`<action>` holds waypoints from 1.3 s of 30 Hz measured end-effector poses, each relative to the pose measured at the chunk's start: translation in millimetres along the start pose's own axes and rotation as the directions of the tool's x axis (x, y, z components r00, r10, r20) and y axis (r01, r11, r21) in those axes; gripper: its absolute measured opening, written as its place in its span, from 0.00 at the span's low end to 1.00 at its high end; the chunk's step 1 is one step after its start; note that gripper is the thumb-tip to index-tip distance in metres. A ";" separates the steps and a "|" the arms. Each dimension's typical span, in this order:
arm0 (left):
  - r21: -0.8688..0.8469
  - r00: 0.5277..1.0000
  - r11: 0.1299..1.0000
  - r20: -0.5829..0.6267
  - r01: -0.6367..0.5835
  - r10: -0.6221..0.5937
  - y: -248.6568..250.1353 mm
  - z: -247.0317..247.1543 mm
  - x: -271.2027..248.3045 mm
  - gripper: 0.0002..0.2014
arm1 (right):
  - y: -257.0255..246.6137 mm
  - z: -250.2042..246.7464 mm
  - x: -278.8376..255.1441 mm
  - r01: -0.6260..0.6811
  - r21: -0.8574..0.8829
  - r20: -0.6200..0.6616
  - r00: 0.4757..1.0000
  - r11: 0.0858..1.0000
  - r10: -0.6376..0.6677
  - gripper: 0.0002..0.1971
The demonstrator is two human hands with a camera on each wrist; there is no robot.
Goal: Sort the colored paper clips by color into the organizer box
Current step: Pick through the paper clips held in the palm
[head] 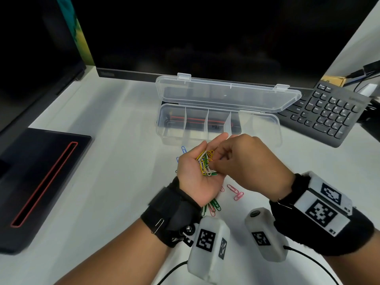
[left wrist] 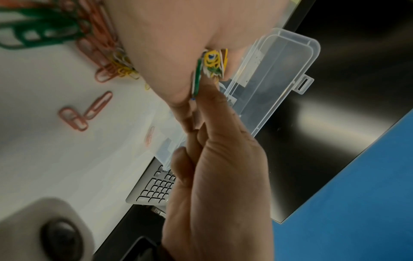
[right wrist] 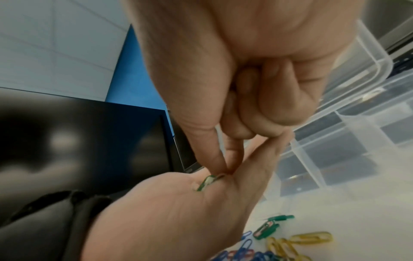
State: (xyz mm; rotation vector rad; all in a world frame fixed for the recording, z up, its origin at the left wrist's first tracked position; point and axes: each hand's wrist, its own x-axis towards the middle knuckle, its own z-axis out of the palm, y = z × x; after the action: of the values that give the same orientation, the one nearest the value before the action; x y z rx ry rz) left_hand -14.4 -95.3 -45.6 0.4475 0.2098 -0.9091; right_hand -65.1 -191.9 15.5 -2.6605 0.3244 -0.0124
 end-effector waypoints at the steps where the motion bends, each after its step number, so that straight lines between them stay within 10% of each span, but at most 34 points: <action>1: -0.004 1.000 1.000 0.006 -0.010 0.010 0.8 -0.4 0.3 0.23 | 1.8 -0.8 0.5 -0.004 0.041 -0.002 1.000 0.999 0.004 0.05; 12: -0.023 0.998 0.999 0.056 -0.035 0.036 1.1 -3.1 3.6 0.22 | 5.2 -12.7 -4.2 -0.048 0.443 -0.015 0.998 0.895 0.061 0.07; 18: -0.029 0.997 0.999 0.066 -0.042 0.044 5.2 -3.5 4.2 0.22 | 10.2 -24.2 -3.7 -0.331 0.943 0.331 0.940 -0.013 0.086 0.07; 22: 0.004 0.996 1.000 0.083 -0.026 0.026 3.7 -4.0 3.4 0.21 | 15.5 -21.8 -2.5 -0.360 0.901 0.370 0.929 -0.240 -0.007 0.07; 33: -0.067 0.985 0.996 0.155 -0.065 0.075 5.7 -6.0 4.0 0.22 | 11.8 -28.4 7.0 -0.370 0.908 0.352 0.928 0.196 0.117 0.11; 37: -0.045 0.987 0.996 0.142 -0.076 0.081 6.3 -5.7 3.2 0.23 | 5.2 -21.1 0.6 -0.105 0.570 0.108 0.993 0.815 0.053 0.09; 39: -0.023 0.988 0.997 0.139 -0.072 0.074 7.3 -4.8 1.5 0.23 | 3.1 -14.3 -2.7 0.072 0.272 0.036 0.996 0.960 -0.085 0.06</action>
State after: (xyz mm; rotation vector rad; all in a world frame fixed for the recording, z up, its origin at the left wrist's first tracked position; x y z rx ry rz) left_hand -7.6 -90.3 -48.3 0.3706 0.0736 -0.8623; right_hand -69.4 -200.3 27.1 -2.3963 0.1861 -0.0174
